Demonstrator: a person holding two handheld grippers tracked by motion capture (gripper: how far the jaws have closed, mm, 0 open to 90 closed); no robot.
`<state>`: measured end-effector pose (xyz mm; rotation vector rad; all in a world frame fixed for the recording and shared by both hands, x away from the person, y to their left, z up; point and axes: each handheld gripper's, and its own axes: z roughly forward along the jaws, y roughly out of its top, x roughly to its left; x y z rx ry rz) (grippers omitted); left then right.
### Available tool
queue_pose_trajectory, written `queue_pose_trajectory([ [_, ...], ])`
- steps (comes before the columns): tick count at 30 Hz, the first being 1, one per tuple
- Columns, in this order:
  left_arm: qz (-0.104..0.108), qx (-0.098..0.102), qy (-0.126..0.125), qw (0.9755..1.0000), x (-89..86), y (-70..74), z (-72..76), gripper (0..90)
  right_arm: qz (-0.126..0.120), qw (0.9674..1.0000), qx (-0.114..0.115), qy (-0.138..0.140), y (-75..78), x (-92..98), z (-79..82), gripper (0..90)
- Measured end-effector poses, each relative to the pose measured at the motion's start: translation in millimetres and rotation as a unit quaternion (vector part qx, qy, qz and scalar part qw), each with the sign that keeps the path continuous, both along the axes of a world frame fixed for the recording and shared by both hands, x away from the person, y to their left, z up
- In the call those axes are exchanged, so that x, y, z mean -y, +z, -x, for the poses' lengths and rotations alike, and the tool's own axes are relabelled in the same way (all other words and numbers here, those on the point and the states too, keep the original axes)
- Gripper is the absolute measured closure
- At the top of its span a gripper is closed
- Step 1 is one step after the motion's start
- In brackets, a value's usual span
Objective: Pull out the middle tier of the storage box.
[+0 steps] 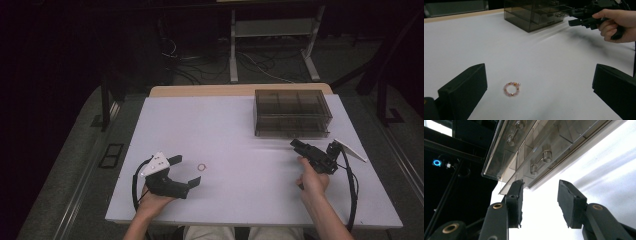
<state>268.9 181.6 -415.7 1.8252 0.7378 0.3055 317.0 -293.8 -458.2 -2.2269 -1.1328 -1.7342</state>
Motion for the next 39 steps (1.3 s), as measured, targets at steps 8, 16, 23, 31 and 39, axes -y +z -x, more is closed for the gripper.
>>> queue_pose_trajectory([
  [8, 0.001, 0.0, 0.0, 1.0, -0.1, -0.1, 0.4, 0.0, 0.032, 0.9992, 0.001, 0.022, 10.8, 0.5, -0.9, 53.5],
  [16, -0.001, 0.0, 0.0, 1.0, 0.6, -0.1, 0.4, 0.0, 0.087, 0.9955, 0.005, 0.038, 17.1, 5.1, 2.2, 52.1],
  [23, -0.001, 0.0, 0.0, 1.0, 0.8, -0.4, 0.2, 0.0, 0.127, 0.9905, 0.01, 0.053, 20.9, 10.0, 4.3, 51.5],
  [31, 0.0, -0.001, 0.001, 1.0, 1.9, -0.7, 0.2, 0.0, 0.151, 0.9856, 0.019, 0.074, 23.9, 17.6, 3.4, 50.2],
  [39, 0.001, 0.001, 0.003, 1.0, 0.9, 0.5, 1.4, 0.0, 0.202, 0.9692, 0.054, 0.131, 35.1, 19.3, -3.6, 48.4],
])
